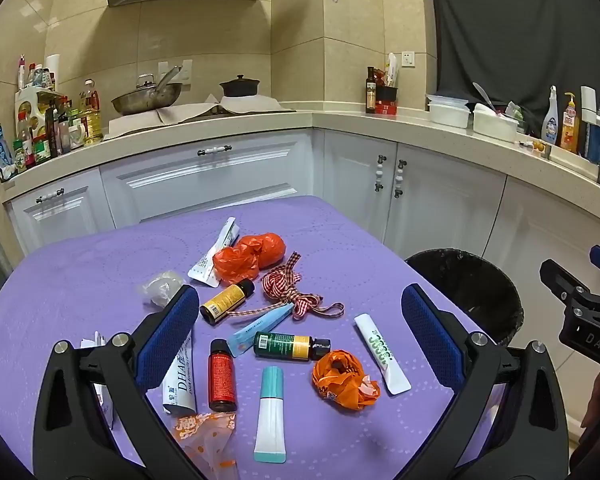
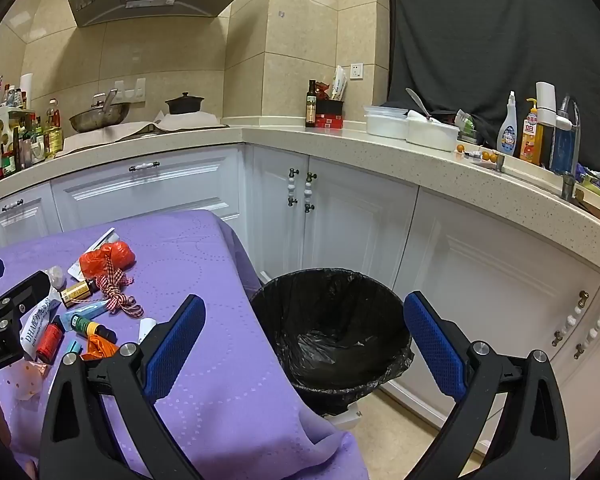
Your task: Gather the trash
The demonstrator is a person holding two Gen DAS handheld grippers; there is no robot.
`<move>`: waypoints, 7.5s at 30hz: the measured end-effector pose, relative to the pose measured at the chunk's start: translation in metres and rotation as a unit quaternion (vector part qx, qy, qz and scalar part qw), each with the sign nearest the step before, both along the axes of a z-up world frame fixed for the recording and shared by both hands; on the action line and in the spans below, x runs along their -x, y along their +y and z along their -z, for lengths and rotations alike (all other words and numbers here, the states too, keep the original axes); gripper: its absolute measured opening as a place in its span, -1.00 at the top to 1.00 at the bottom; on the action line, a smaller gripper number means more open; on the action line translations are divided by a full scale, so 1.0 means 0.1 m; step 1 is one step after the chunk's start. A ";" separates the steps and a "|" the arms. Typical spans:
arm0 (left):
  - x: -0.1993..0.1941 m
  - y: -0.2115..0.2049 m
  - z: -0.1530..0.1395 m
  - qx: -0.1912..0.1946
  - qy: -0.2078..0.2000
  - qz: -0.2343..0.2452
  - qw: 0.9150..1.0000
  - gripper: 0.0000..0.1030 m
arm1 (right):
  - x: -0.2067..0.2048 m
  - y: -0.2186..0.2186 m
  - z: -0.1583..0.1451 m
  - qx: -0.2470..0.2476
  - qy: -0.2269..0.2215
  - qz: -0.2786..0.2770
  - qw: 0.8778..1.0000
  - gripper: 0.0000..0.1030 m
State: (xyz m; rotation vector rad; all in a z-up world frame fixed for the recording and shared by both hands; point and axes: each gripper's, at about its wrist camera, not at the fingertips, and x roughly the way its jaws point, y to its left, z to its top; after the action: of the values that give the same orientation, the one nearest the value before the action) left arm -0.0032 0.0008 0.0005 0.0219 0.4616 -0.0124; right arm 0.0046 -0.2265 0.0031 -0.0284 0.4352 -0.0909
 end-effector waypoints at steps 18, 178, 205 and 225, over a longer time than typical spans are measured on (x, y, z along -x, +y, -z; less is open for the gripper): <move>-0.01 0.01 0.02 0.001 0.001 0.000 1.000 -0.92 | 0.00 0.00 0.01 0.001 0.000 0.000 1.000 -0.88; -0.84 -0.78 0.36 0.024 0.082 0.105 0.991 0.93 | -0.93 -0.75 0.68 -0.076 0.076 -0.025 0.994 0.61; -1.75 -1.89 0.70 -0.009 0.130 0.136 0.982 -0.02 | -1.47 -1.35 1.08 -0.105 0.107 0.019 0.988 0.07; -0.79 -0.34 0.34 -0.005 0.102 0.012 0.995 -0.07 | -0.97 -0.23 0.67 -0.092 0.084 -0.093 0.988 -0.04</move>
State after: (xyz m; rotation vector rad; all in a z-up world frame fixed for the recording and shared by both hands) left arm 0.0759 -0.0328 -0.0337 0.0352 0.6655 -0.0355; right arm 0.1013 -0.2493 -0.0639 0.1055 0.6056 0.1359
